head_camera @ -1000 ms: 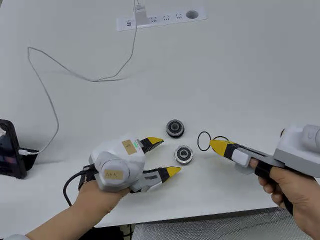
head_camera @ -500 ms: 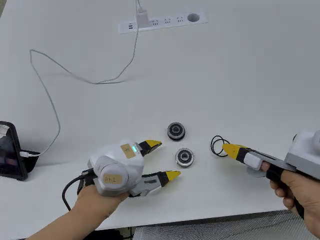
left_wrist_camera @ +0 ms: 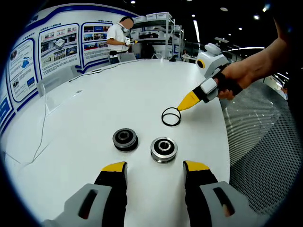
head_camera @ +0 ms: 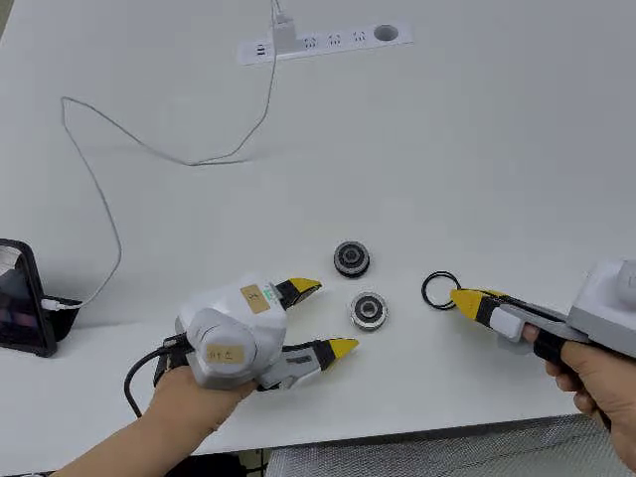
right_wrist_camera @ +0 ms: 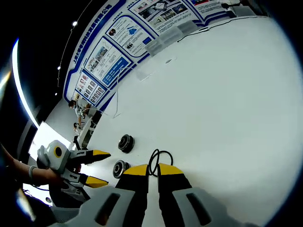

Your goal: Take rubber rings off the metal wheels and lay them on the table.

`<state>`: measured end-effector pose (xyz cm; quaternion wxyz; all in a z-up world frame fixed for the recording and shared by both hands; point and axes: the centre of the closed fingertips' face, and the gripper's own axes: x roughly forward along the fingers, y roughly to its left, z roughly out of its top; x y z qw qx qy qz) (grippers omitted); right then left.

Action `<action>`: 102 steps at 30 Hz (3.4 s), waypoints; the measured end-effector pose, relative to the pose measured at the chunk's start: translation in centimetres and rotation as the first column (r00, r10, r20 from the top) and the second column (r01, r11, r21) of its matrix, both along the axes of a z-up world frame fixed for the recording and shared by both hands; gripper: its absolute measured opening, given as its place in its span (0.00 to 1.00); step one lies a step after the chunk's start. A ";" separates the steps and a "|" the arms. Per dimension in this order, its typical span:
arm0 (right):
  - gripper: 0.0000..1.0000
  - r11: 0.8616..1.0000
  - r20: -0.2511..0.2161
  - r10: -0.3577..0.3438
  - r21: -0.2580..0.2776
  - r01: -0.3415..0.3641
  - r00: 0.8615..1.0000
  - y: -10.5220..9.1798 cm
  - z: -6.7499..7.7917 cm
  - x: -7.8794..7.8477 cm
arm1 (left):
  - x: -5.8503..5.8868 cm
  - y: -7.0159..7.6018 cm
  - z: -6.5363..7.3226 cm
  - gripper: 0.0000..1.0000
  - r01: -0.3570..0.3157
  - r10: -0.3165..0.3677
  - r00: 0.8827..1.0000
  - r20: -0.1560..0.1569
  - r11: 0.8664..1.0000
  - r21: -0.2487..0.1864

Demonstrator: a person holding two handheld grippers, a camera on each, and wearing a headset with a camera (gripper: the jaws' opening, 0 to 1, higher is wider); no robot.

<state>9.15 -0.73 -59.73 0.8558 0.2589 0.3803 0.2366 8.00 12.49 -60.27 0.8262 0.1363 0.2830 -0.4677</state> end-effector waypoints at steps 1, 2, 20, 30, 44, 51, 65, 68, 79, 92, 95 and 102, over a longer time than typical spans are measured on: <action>0.09 1.000 0.000 0.005 -0.009 -0.005 1.000 0.0 -0.1 -0.1 | 0.0 0.0 0.0 0.48 0.001 -0.001 1.000 0.000 1.000 0.002; 0.10 0.999 0.005 0.013 -0.029 -0.013 1.000 -0.2 -0.2 -0.1 | 0.0 0.0 0.0 0.48 0.001 -0.001 1.000 0.000 1.000 0.001; 0.14 0.997 0.035 0.045 -0.057 -0.043 0.998 0.4 0.2 0.1 | 0.1 0.2 0.0 0.47 0.001 -0.001 1.000 0.001 1.000 0.003; 0.11 0.997 0.046 0.069 -0.019 -0.068 0.997 2.2 0.7 0.6 | 0.6 0.3 0.1 0.45 -0.006 0.006 1.000 0.010 1.000 0.000; 0.07 0.993 0.077 0.119 0.004 -0.119 0.990 5.0 1.5 2.0 | 2.9 -0.2 1.3 0.39 -0.030 0.031 0.998 0.054 0.999 -0.014; 0.06 0.990 0.091 0.140 0.000 -0.141 0.986 5.8 1.7 2.5 | 4.0 -0.6 1.4 0.34 -0.031 0.031 0.997 0.070 0.999 -0.010; 0.05 0.986 0.094 0.167 -0.001 -0.168 0.981 6.8 1.6 2.5 | 5.5 -1.2 1.3 0.26 -0.029 0.028 0.996 0.085 1.000 0.011; 0.05 0.986 0.097 0.169 0.001 -0.169 0.981 7.0 1.6 2.7 | 5.7 -1.2 1.3 0.24 -0.030 0.028 0.996 0.085 0.999 0.017; 0.04 0.984 0.105 0.179 -0.009 -0.179 0.978 7.3 1.4 3.4 | 6.7 -1.1 0.5 0.19 -0.053 0.051 0.996 0.075 0.998 0.031; 0.04 0.984 0.107 0.175 -0.006 -0.176 0.979 7.4 1.3 3.9 | 7.0 -1.8 0.0 0.16 -0.047 0.044 0.997 0.060 0.998 0.039; 0.04 0.985 0.106 0.174 -0.004 -0.175 0.979 7.4 1.3 3.9 | 7.0 -1.9 0.1 0.15 -0.045 0.043 0.997 0.058 0.998 0.035; 0.04 0.984 0.101 0.177 -0.002 -0.178 0.979 7.6 1.1 3.9 | 7.1 -2.2 0.1 0.14 -0.044 0.043 0.998 0.052 0.999 0.026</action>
